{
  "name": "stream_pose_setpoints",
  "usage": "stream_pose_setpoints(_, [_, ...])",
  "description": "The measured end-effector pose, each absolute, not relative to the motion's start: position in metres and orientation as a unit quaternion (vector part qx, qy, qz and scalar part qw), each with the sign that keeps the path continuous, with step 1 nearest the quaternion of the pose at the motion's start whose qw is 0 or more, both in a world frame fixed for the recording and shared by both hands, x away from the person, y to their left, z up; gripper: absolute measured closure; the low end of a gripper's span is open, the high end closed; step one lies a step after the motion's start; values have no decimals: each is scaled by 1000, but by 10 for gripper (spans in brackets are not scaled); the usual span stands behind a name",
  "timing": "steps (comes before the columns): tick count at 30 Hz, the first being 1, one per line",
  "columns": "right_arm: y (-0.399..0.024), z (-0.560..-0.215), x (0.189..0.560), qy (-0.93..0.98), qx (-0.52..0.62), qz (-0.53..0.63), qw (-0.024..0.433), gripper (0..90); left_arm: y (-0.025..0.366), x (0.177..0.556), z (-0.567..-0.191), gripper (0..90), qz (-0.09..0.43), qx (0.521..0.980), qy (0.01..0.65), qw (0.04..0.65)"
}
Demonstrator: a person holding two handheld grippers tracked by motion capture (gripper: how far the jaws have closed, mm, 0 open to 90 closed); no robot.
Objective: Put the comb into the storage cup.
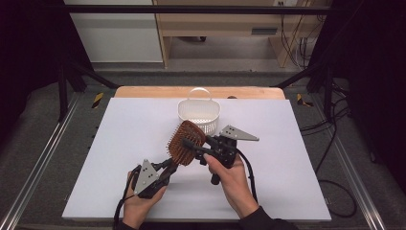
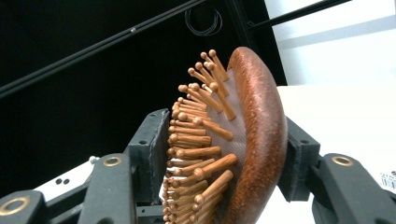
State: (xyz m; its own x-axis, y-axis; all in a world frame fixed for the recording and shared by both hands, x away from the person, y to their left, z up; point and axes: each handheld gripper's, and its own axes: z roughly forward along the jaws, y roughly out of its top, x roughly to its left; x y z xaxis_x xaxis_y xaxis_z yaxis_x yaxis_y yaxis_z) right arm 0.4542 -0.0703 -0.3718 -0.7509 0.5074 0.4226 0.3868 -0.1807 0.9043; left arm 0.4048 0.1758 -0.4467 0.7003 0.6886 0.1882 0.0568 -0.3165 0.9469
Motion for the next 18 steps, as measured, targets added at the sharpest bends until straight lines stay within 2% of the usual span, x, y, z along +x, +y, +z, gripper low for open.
stream_pose_setpoints(18, [-64, -368, 452, 641, 349, 681, 58, 515, 177, 407, -448, 724, 292, 749, 254, 537])
